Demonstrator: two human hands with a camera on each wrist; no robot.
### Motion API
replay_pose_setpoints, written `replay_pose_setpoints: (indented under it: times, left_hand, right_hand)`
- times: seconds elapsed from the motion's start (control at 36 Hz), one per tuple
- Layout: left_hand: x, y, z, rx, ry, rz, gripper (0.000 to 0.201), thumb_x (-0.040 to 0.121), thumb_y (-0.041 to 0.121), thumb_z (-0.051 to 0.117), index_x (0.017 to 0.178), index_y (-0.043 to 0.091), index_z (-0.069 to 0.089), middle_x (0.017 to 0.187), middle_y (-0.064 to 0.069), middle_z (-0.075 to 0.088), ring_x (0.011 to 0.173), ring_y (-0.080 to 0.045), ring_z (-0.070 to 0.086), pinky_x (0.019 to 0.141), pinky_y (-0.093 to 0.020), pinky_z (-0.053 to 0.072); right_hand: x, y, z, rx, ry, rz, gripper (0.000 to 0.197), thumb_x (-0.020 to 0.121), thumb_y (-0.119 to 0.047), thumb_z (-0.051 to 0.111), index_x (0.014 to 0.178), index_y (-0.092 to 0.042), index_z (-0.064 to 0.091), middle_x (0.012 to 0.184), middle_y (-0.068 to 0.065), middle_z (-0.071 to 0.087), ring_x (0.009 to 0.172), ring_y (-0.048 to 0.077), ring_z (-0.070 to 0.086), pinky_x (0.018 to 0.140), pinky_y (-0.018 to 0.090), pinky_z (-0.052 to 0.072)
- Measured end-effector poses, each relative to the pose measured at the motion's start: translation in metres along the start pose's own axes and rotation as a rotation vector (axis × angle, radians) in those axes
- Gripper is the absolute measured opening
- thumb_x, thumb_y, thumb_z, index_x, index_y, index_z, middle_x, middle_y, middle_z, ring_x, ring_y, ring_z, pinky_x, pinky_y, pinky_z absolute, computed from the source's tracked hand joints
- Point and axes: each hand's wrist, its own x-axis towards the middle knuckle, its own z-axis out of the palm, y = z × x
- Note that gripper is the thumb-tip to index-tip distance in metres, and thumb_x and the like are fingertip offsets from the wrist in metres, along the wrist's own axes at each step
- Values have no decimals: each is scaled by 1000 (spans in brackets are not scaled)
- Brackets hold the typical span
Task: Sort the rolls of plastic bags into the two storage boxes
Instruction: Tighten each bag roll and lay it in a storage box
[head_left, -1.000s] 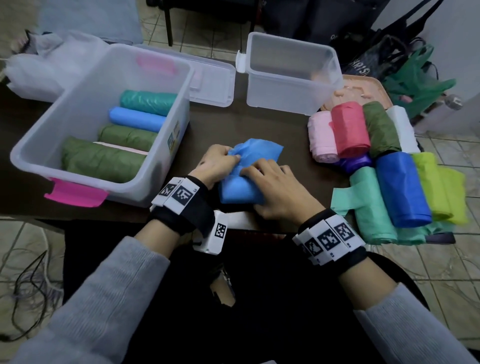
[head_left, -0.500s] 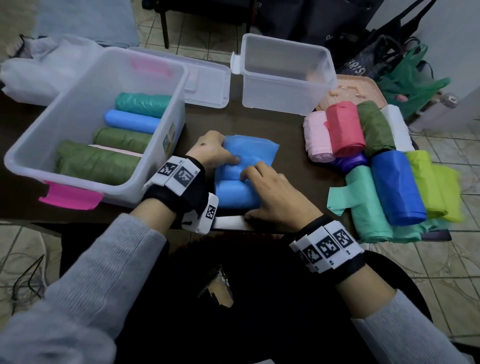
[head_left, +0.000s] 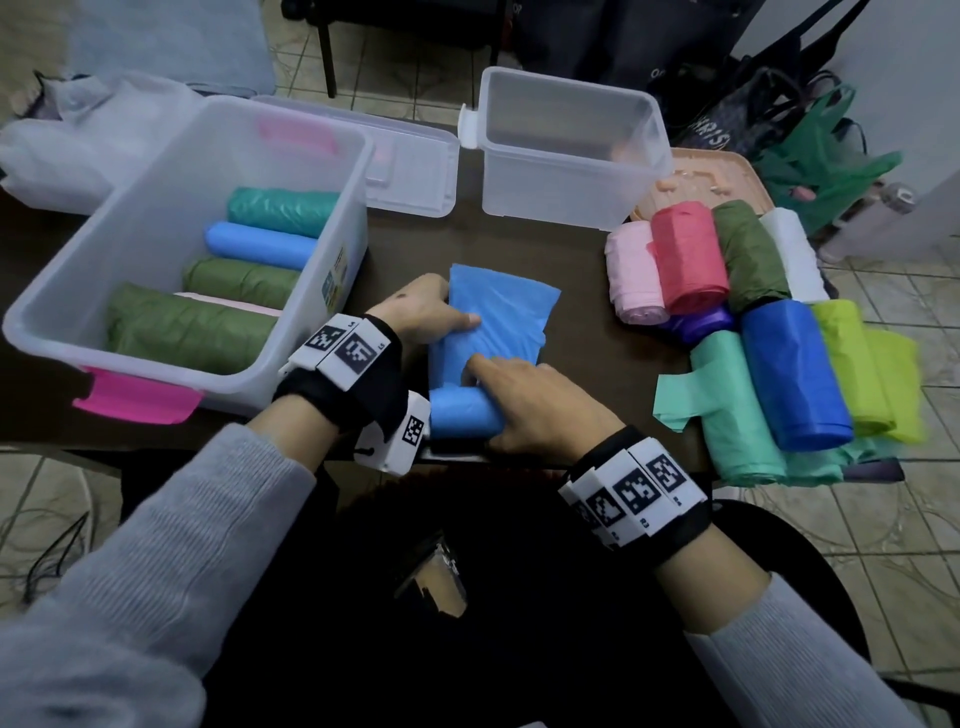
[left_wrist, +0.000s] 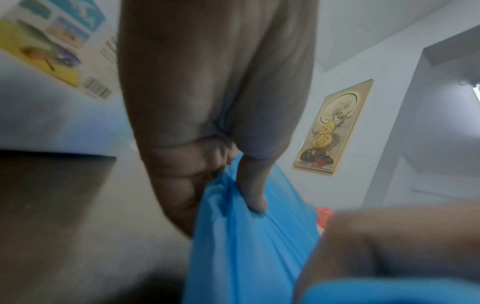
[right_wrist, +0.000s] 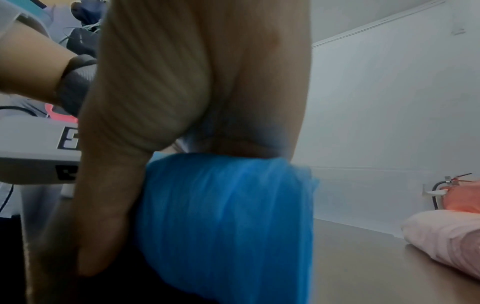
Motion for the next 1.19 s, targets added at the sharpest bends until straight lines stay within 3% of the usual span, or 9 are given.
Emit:
replay_pose_setpoints:
  times: [0.08, 0.28, 0.39, 0.44, 0.5, 0.64, 0.75, 0.94, 1.19]
  left_hand:
    - [-2, 1, -1, -74, 88, 48, 18, 87, 13, 64, 103, 4, 64, 101, -6, 66, 95, -21, 63, 90, -36, 51]
    - [5, 10, -6, -91, 311, 104, 24, 86, 15, 61, 110, 13, 57, 115, -6, 62, 110, -23, 58, 95, -31, 46]
    - [3, 16, -2, 298, 547, 236, 43, 86, 25, 63, 124, 11, 49, 126, -10, 51, 118, -29, 44, 97, -34, 35]
    - [3, 18, 3, 442, 458, 364, 30, 89, 24, 61, 117, 17, 57, 121, -7, 55, 115, -26, 47, 97, -36, 38]
    - [7, 17, 8, 520, 185, 374, 29, 92, 26, 56, 120, 21, 59, 129, -6, 54, 120, -24, 48, 102, -39, 38]
    - [12, 5, 22, 731, -196, 187, 55, 99, 36, 41, 149, 29, 20, 159, -7, 3, 146, -24, 4, 117, -45, 8]
    - [9, 1, 22, 760, -261, 203, 58, 101, 40, 32, 151, 31, 5, 158, -6, -14, 145, -23, -13, 116, -40, -3]
    - [15, -8, 21, 801, -282, 236, 58, 100, 46, 27, 150, 32, 1, 158, -6, -16, 145, -25, -16, 117, -42, -4]
    - [10, -9, 20, 769, -270, 270, 57, 100, 42, 31, 150, 33, 5, 158, -3, -14, 145, -22, -15, 116, -41, -5]
  right_hand:
    - [0, 0, -2, -27, -32, -8, 47, 78, -25, 66, 122, -21, 48, 112, 2, 46, 108, 22, 47, 85, 38, 40]
    - [-1, 2, -5, -75, -45, 19, 50, 79, -19, 61, 125, -24, 44, 116, 1, 43, 113, 21, 41, 92, 38, 30]
    - [-1, 0, -2, -70, -44, 34, 53, 77, -20, 60, 127, -23, 43, 117, 2, 44, 115, 21, 39, 92, 39, 30]
    - [-2, -1, -1, -80, -35, 34, 53, 77, -20, 60, 127, -22, 43, 118, 2, 44, 115, 21, 39, 92, 39, 31]
    - [-2, -2, 1, -94, -27, 31, 51, 77, -21, 61, 125, -21, 43, 118, 2, 44, 114, 22, 39, 90, 39, 31]
    - [-2, -3, 4, -125, -27, 22, 49, 77, -21, 61, 122, -17, 41, 127, 3, 42, 117, 24, 39, 89, 38, 30]
    - [-2, -6, 3, -101, -50, 4, 51, 78, -19, 61, 124, -17, 40, 124, 4, 44, 118, 25, 40, 90, 40, 31]
    - [0, -10, -2, -79, -1, -78, 49, 78, -18, 61, 124, -18, 42, 123, -1, 48, 119, 22, 43, 78, 34, 25]
    - [4, -18, 5, -40, -19, -64, 50, 76, -18, 63, 122, -18, 46, 120, 2, 52, 115, 25, 47, 86, 39, 34]
